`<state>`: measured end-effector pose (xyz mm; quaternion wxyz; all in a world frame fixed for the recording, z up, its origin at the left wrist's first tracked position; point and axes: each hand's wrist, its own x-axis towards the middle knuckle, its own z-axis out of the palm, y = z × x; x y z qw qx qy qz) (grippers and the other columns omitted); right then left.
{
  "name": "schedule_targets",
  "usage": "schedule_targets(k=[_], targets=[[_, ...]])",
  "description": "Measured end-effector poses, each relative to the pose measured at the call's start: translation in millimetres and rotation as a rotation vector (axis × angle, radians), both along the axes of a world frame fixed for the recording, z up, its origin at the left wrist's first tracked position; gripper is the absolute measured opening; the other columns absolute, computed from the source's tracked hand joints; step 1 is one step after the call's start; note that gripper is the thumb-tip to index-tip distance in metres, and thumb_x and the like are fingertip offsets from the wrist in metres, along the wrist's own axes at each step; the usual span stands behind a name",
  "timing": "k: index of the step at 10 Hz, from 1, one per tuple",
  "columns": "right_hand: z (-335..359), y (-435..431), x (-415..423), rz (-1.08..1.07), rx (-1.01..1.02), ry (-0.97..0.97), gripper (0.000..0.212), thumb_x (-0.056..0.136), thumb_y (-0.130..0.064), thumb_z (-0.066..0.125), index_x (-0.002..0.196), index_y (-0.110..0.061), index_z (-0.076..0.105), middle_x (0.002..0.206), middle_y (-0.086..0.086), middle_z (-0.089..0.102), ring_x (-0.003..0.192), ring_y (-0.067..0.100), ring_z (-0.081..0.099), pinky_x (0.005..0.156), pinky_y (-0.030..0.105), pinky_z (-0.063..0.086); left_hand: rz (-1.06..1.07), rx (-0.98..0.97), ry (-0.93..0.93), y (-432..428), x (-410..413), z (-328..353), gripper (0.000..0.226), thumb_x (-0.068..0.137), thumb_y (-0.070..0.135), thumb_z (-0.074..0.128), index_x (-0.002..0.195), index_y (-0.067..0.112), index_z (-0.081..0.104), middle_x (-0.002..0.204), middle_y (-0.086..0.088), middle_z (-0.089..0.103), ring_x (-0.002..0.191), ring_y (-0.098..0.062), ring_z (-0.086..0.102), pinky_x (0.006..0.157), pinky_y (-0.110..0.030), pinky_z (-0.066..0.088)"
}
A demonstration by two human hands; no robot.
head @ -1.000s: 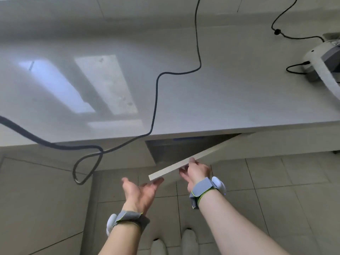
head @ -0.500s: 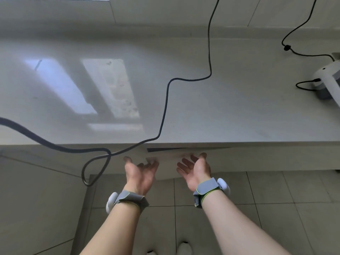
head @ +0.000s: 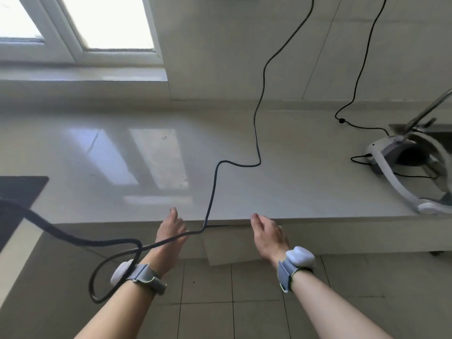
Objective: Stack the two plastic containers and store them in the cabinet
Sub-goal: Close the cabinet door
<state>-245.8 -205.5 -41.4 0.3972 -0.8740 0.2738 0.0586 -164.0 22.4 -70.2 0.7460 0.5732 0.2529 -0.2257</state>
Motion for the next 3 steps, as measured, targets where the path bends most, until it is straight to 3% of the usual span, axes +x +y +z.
schedule_targets(k=[1,2,3], targets=[[28,-3,1,0.121,-0.082,-0.011,0.046,0.1,-0.053,0.033,0.103,-0.02,0.066,0.106,0.008,0.072,0.109,0.035,0.061,0.081,0.034,0.042,-0.061,0.025,-0.079,0,13,34,0.026,0.098,0.05,0.044,0.1,0.028,0.056,0.106,0.004,0.055,0.089,-0.009,0.055,0.082,-0.026,0.045],[82,-12,7,0.218,-0.232,-0.034,0.063,0.096,-0.06,0.031,0.139,-0.02,0.053,0.14,0.006,0.061,0.129,0.03,0.054,0.101,0.035,0.042,-0.114,0.073,-0.17,-2,30,102,0.02,0.105,0.038,0.039,0.098,0.026,0.054,0.105,0.001,0.052,0.085,-0.009,0.051,0.09,-0.029,0.041],[123,-18,14,0.248,-0.301,-0.086,0.068,0.093,-0.065,0.03,0.142,-0.022,0.049,0.145,0.003,0.057,0.132,0.027,0.052,0.103,0.036,0.042,-0.199,0.127,-0.256,1,37,144,0.028,0.105,0.037,0.038,0.117,0.023,0.059,0.128,-0.004,0.053,0.108,-0.016,0.054,0.107,-0.033,0.037]])
